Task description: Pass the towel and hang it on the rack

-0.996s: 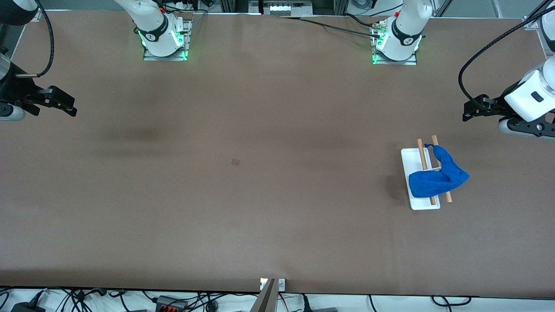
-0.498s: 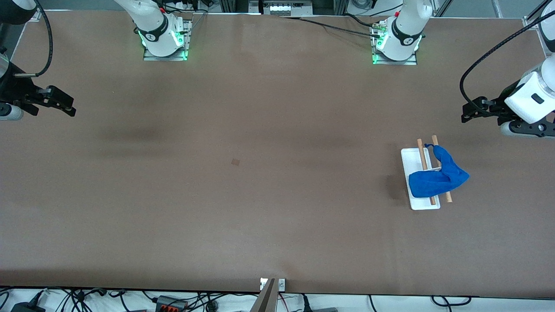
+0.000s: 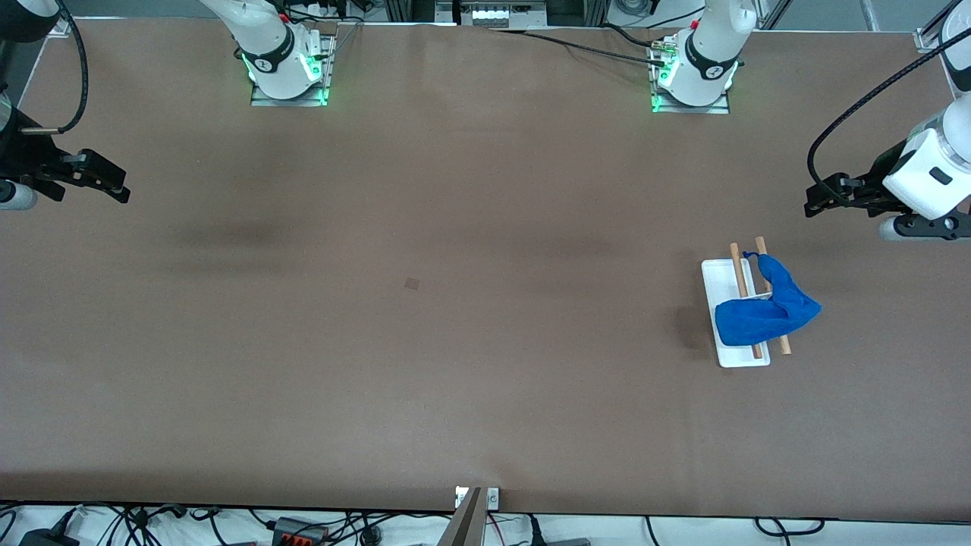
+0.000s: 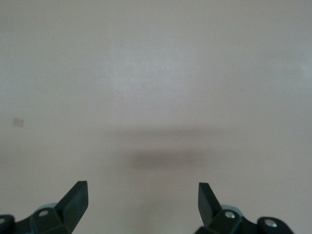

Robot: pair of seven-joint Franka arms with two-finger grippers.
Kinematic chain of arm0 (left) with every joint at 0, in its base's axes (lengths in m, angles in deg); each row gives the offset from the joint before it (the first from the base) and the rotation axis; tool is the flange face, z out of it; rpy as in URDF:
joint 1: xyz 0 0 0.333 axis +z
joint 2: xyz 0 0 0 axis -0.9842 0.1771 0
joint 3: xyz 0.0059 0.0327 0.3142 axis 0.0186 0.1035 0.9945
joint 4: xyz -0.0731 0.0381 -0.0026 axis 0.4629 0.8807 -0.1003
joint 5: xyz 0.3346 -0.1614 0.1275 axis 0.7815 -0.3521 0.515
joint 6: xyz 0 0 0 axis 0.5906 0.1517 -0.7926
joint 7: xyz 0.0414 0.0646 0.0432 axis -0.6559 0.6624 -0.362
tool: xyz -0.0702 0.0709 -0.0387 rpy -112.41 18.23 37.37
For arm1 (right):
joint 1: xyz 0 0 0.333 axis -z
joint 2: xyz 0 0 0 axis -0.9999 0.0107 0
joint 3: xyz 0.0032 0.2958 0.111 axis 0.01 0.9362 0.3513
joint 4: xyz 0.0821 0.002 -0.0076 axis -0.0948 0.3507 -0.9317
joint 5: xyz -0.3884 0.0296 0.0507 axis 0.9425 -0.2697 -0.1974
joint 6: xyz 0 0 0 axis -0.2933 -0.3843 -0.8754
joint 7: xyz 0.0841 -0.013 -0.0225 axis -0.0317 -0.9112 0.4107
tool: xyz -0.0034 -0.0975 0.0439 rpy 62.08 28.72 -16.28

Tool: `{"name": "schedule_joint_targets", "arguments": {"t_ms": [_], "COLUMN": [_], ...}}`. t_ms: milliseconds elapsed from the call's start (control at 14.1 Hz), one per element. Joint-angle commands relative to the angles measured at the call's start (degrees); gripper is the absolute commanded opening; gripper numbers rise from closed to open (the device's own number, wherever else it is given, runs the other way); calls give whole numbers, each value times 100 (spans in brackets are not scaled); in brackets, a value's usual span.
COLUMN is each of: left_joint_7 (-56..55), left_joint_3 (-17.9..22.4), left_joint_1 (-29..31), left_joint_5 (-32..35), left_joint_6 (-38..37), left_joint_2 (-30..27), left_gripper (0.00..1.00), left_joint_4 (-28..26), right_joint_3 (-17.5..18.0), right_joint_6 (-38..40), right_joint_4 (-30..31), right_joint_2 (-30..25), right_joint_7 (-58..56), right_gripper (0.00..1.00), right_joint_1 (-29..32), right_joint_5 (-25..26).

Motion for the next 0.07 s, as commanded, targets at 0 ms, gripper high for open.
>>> {"name": "schedule_joint_targets", "arguments": {"t_ms": [0], "left_joint_7": [-75], "left_joint_3": [63], "left_joint_1": [-71], "left_joint_5": [-67], "left_joint_6": [-41], "left_joint_2": [-97], "left_gripper": [100], "left_joint_4": [-55], "right_joint_3": [-17], "right_joint_6": [149], "right_joint_4": [-92], "right_joint_2": [-38], "right_joint_7": [-89], "right_gripper": [100], "right_joint_1": [22], "right_joint_5": [-90]}}
